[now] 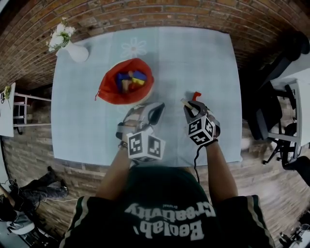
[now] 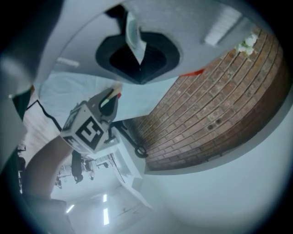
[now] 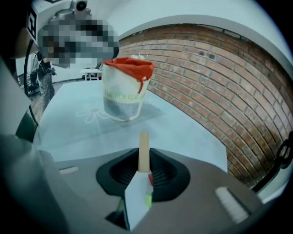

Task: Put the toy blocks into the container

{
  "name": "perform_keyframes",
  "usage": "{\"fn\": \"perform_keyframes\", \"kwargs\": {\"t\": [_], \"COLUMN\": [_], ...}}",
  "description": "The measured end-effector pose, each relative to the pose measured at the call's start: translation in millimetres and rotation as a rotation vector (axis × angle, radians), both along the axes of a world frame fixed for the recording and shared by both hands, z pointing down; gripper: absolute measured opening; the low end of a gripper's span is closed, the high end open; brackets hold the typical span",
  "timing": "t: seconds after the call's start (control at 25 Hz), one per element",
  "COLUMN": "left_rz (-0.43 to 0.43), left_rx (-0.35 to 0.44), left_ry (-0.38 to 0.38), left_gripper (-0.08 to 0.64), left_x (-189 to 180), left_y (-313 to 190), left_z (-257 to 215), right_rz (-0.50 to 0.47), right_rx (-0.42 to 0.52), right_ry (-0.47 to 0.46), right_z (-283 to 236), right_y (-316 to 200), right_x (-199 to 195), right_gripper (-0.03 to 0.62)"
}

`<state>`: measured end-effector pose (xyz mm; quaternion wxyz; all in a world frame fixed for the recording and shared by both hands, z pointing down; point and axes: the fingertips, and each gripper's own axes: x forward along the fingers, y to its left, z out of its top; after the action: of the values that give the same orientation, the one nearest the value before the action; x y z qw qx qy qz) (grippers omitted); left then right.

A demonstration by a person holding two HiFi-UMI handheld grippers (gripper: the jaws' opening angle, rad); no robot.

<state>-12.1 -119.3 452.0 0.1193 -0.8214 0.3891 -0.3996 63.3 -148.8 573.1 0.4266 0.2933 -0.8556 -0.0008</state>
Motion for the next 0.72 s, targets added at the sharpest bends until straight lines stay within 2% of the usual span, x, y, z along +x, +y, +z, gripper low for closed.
{"fn": "perform_keyframes", "kwargs": {"t": [0.2, 0.48, 0.72], "left_rz": [0.008, 0.016, 0.032], "left_rx": [0.016, 0.048, 0.073], "left_ry": [-0.004, 0.011, 0.029], "left_gripper": [0.005, 0.005, 0.005], "left_x": [1, 4, 9], "left_y": [2, 5, 14], "left_z": [-4, -22, -37], "right_rz": [0.022, 0.008, -0.032], "right_rx": [0.051, 0.171, 0.278], "right_ry": [-0.138, -0.193, -0.229], "right_z": [-56, -127, -160], "right_y": [4, 19, 44], "right_x": [-3, -5, -7], "right_gripper": [0.077, 0.077, 0.077]}}
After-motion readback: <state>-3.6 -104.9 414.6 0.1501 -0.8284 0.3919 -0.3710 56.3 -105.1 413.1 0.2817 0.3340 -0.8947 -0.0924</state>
